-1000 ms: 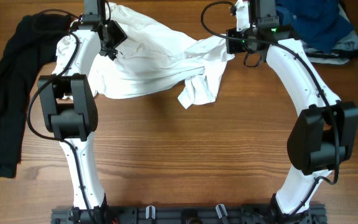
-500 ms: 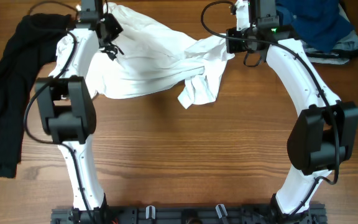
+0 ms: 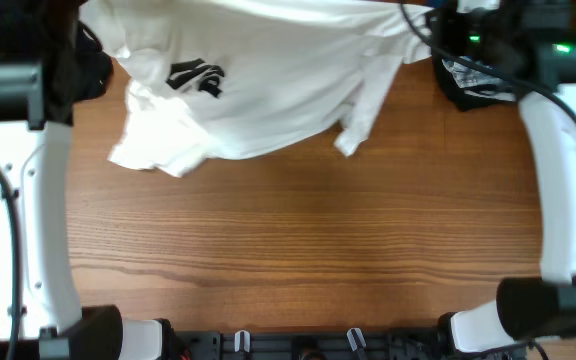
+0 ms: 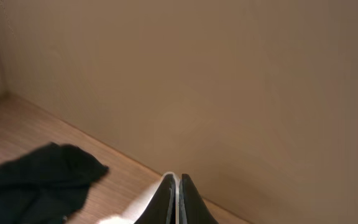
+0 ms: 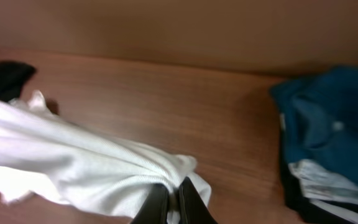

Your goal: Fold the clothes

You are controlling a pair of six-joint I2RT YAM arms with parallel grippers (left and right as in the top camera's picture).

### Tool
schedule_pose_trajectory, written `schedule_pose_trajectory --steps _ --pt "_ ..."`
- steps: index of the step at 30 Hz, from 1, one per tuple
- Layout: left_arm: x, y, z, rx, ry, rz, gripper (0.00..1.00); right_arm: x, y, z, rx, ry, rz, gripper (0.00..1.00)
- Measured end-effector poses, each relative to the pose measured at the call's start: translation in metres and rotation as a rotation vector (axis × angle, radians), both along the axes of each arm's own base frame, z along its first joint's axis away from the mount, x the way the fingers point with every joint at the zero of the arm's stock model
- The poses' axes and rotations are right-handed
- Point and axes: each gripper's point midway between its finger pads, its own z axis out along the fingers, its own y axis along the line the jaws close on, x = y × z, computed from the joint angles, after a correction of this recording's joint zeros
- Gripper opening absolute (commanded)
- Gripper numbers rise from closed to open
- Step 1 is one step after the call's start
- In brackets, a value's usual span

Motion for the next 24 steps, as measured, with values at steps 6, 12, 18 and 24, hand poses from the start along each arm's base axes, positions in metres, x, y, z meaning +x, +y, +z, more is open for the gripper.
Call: schedule_pose_trajectory --steps 6,12,18,24 --pt "-0.084 0.024 0.078 0.043 -0.173 0.082 0.04 -0.071 -0.006 0.076 -0.027 -0.100 0.026 0.04" --pt "-0.178 0.002 0.108 0.044 -0.224 0.010 0.04 -0.117 -0.006 0.109 -0.052 -0.173 0.042 0.04" --pt "-0.109 -0.041 -0.010 0.002 0.213 -0.249 0.48 -0.090 -0.006 0.071 -0.056 -0.050 0.051 0.04" --pt "-0.044 -0.142 -0.171 0.078 0.666 -0.762 0.87 -0.073 -0.006 0.045 -0.067 0.026 0.066 0.04"
